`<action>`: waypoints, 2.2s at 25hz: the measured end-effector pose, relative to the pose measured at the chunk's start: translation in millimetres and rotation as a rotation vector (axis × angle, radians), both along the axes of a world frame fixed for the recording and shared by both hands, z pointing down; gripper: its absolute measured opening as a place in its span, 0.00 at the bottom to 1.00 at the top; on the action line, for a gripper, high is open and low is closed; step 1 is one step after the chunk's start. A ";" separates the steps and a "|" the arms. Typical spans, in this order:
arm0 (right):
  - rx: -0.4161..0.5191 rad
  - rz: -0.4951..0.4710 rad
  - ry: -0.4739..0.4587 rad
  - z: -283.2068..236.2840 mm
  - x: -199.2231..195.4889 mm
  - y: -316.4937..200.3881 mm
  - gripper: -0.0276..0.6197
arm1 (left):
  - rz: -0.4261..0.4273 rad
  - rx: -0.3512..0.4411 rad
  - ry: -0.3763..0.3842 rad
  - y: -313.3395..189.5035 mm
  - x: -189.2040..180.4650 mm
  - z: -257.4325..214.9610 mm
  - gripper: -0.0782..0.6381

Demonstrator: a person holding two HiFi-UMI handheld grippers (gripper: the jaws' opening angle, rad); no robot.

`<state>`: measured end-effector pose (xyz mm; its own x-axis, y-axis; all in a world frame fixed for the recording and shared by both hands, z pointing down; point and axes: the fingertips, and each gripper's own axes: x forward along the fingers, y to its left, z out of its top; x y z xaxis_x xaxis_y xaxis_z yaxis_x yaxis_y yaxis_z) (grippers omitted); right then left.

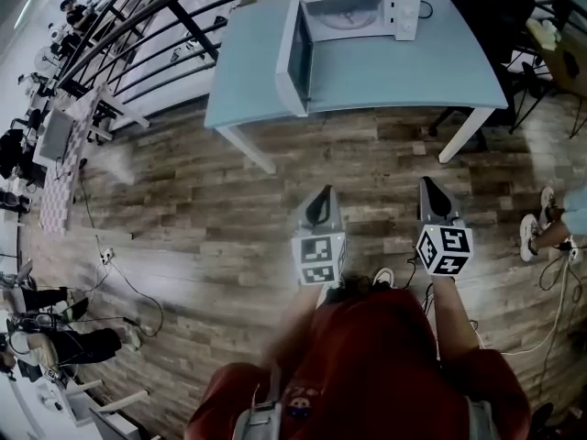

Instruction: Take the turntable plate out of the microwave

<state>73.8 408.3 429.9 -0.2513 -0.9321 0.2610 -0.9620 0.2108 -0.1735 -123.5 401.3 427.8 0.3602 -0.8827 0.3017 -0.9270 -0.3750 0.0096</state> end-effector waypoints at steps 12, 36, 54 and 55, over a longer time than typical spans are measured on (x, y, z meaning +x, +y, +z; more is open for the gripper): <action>-0.016 -0.037 -0.018 21.0 65.2 -2.7 0.04 | -0.035 -0.031 -0.011 5.6 61.7 19.1 0.11; -0.020 -0.040 -0.041 37.2 108.8 -19.2 0.04 | -0.023 -0.012 -0.016 -15.5 113.1 25.5 0.11; -0.035 -0.070 0.001 36.1 64.2 -151.9 0.04 | -0.028 -0.024 0.019 -142.3 74.7 27.8 0.11; -0.039 -0.073 0.004 36.8 59.6 -161.6 0.04 | -0.028 -0.024 0.021 -151.6 70.6 27.7 0.11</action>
<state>133.4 246.8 466.8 -0.3167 -0.9006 0.2977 -0.9452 0.2732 -0.1790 -52.9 249.7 455.5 0.3415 -0.8852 0.3158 -0.9367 -0.3480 0.0376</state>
